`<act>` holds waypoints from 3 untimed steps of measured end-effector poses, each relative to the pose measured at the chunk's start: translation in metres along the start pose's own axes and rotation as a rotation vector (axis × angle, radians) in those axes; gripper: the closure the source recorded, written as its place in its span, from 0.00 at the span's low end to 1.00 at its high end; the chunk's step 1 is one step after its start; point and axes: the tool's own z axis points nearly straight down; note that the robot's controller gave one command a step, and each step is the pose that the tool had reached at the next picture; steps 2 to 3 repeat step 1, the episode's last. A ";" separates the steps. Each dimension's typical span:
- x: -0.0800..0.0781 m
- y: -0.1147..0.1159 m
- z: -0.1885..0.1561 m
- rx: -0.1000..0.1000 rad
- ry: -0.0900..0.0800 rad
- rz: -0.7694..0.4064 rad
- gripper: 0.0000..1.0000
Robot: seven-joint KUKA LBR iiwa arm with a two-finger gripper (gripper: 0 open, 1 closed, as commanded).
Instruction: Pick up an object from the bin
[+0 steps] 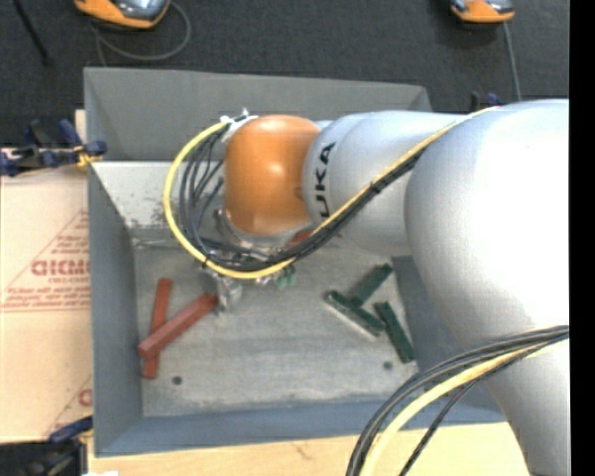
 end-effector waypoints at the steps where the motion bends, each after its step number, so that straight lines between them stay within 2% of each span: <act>1: 0.002 -0.023 -0.194 0.004 -0.004 -0.352 1.00; 3: 0.002 -0.023 -0.194 0.004 -0.004 -0.352 1.00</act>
Offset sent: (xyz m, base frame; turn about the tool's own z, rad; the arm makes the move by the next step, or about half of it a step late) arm 0.0052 -0.0201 0.1887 -0.3548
